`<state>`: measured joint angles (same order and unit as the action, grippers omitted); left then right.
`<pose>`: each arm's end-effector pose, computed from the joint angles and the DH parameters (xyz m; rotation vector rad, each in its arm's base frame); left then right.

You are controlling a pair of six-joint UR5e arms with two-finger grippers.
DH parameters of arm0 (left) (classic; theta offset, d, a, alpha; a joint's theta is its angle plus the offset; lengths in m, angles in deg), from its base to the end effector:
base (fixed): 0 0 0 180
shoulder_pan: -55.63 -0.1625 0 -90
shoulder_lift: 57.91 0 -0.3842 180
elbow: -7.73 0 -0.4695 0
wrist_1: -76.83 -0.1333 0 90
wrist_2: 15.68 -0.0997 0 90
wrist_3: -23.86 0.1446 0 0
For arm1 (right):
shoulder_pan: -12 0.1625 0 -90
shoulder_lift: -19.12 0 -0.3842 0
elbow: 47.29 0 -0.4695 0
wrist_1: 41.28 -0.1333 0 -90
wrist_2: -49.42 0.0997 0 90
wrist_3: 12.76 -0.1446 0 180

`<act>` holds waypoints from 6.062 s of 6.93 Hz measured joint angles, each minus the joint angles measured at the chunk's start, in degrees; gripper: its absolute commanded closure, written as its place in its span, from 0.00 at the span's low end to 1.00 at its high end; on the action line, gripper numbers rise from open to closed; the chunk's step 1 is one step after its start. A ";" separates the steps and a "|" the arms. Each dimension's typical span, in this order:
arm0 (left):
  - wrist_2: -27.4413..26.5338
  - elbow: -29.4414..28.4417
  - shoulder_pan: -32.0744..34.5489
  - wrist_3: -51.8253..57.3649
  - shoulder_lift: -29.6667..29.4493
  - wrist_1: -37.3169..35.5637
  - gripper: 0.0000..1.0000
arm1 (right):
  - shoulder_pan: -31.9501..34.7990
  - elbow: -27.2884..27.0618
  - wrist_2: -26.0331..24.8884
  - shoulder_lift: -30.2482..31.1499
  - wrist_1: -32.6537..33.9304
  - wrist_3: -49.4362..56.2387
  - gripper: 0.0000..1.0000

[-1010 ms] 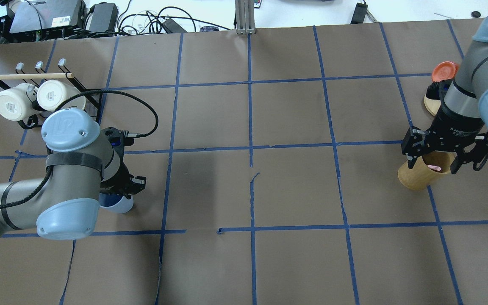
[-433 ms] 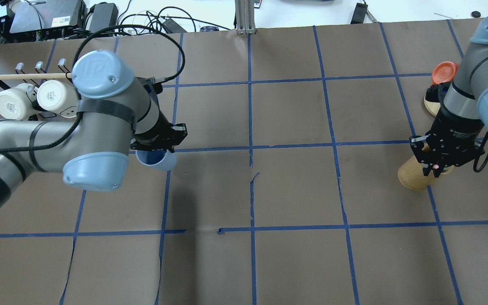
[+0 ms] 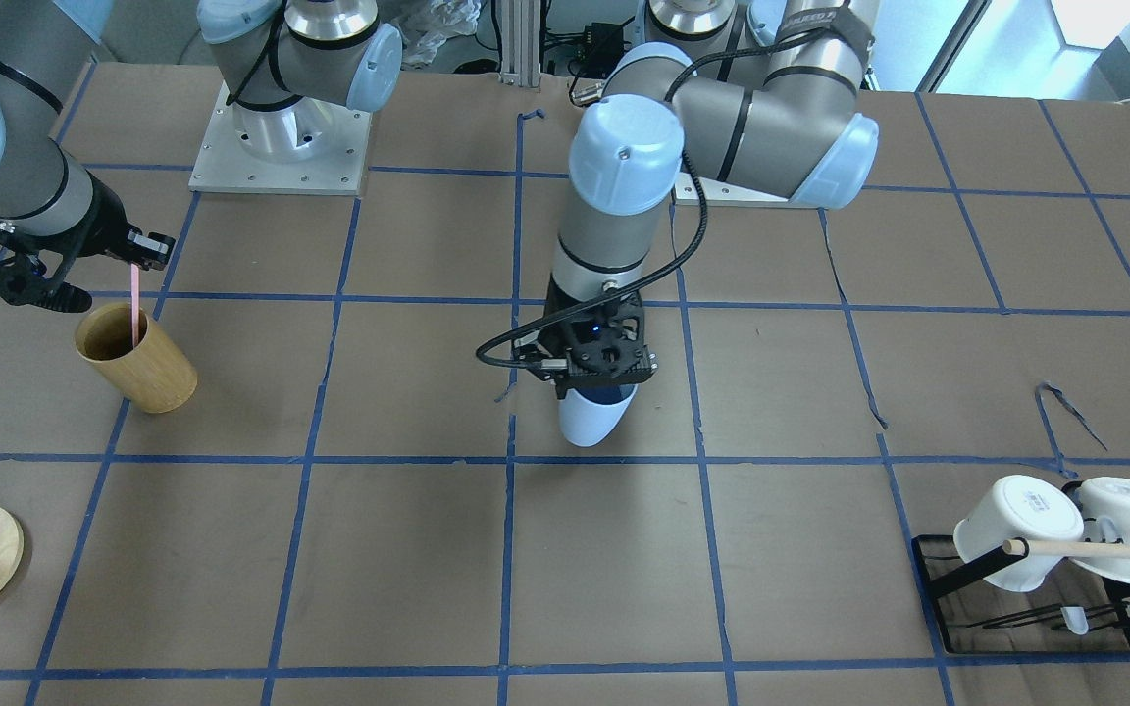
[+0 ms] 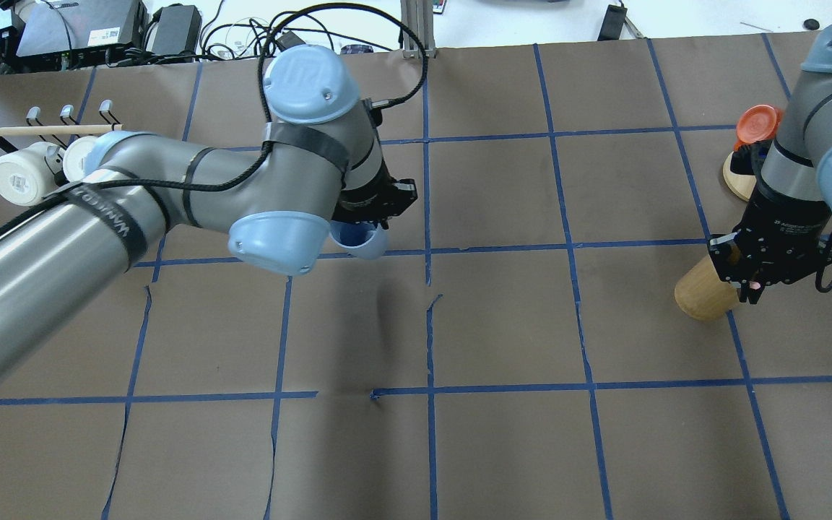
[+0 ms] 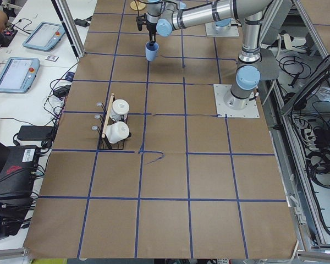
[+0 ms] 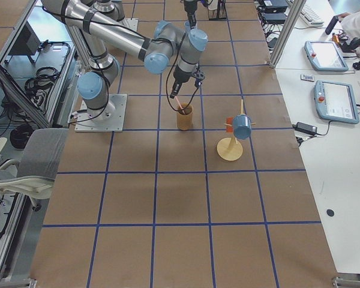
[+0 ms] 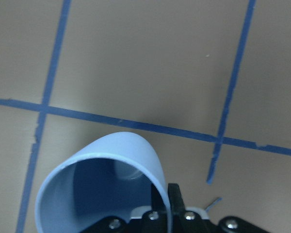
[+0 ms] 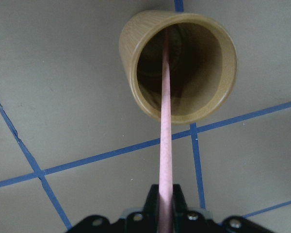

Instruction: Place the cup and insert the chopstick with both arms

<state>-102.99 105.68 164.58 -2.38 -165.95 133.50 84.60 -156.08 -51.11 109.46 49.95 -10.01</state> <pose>-0.3463 -0.5772 0.1916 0.1890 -3.0394 0.1529 -0.0464 -0.5055 0.2328 -0.3381 -2.9554 -0.4914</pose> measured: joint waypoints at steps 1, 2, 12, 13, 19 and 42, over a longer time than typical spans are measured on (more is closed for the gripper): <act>0.18 -3.15 2.16 -0.24 -3.61 -0.08 1.00 | 0.00 2.00 -0.02 0.05 -2.32 0.04 0.94; -0.43 -4.93 3.99 -0.37 -6.43 -0.10 1.00 | 0.00 5.36 0.09 0.19 -5.95 0.06 0.94; -2.41 -9.33 -2.07 6.49 7.21 21.16 0.00 | 7.89 22.77 19.20 -0.59 -22.97 -1.04 0.91; -2.58 -8.69 -4.71 8.84 11.91 28.47 0.00 | 12.11 22.80 22.04 -1.78 -19.02 -5.13 0.91; -2.75 -5.37 -18.24 32.80 21.35 32.88 0.00 | 32.34 22.85 30.90 -9.45 -1.91 -34.34 0.94; -2.31 -5.31 -17.83 32.83 20.42 30.59 0.00 | 17.45 26.60 13.44 0.20 -4.25 0.88 0.00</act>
<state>-105.30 100.38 146.74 30.45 -145.54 164.09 102.05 -129.48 -37.67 109.66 45.70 -9.14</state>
